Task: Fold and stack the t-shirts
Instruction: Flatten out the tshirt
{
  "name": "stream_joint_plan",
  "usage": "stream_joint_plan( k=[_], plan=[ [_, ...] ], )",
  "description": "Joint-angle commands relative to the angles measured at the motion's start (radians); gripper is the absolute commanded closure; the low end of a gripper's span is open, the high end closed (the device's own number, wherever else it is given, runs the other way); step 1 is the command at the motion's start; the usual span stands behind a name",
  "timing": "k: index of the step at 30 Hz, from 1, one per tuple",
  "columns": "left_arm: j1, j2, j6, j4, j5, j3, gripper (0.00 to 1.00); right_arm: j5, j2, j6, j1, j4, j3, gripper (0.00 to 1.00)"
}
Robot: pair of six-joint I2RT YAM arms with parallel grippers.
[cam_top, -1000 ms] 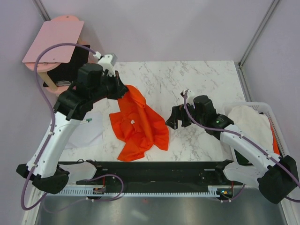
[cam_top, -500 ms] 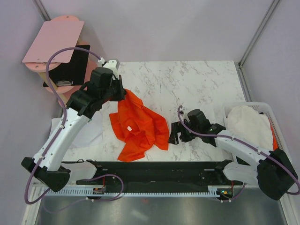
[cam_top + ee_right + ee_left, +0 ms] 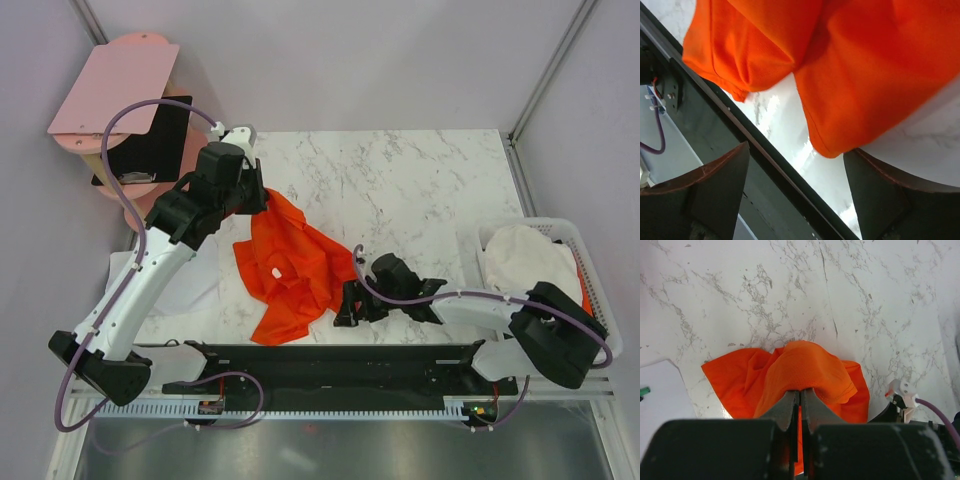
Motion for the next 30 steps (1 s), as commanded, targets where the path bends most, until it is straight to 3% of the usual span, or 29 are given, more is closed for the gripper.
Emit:
stream_joint_plan(
  k=[1, 4, 7, 8, 9, 11, 19, 26, 30],
  plan=[
    [-0.005, -0.018, -0.019, 0.041, -0.029, 0.007, 0.98, 0.079, 0.106, 0.03, 0.063, 0.079, 0.041, 0.18],
    [-0.005, -0.025, -0.016, 0.04, -0.033, 0.002, 0.98, 0.124, 0.161, 0.03, 0.087, 0.069, 0.075, 0.25],
    [-0.005, -0.028, -0.013, 0.04, -0.032, 0.001, 0.98, 0.225, 0.168, 0.036, 0.1, -0.024, 0.1, 0.48],
    [-0.005, -0.03, -0.012, 0.04, -0.033, -0.001, 0.98, 0.251, 0.163, 0.042, 0.099, -0.04, 0.101, 0.75],
    [-0.005, -0.03, -0.013, 0.041, -0.032, -0.002, 0.98, 0.304, 0.155, 0.046, 0.102, -0.048, 0.103, 0.87],
    [-0.005, -0.03, -0.01, 0.04, -0.033, -0.008, 0.98, 0.351, 0.12, 0.06, 0.105, -0.13, 0.111, 1.0],
    [-0.005, -0.064, 0.017, 0.006, -0.064, -0.004, 0.98, 0.709, -0.177, 0.017, 0.11, -0.435, 0.222, 1.0],
    [-0.005, -0.12, 0.05, -0.066, -0.092, 0.132, 0.98, 1.066, -0.342, -0.116, 0.11, -0.635, 0.451, 1.0],
    [-0.005, -0.162, 0.076, -0.114, -0.144, 0.22, 0.98, 1.183, -0.392, -0.188, 0.11, -0.686, 0.558, 1.0]
  ],
)
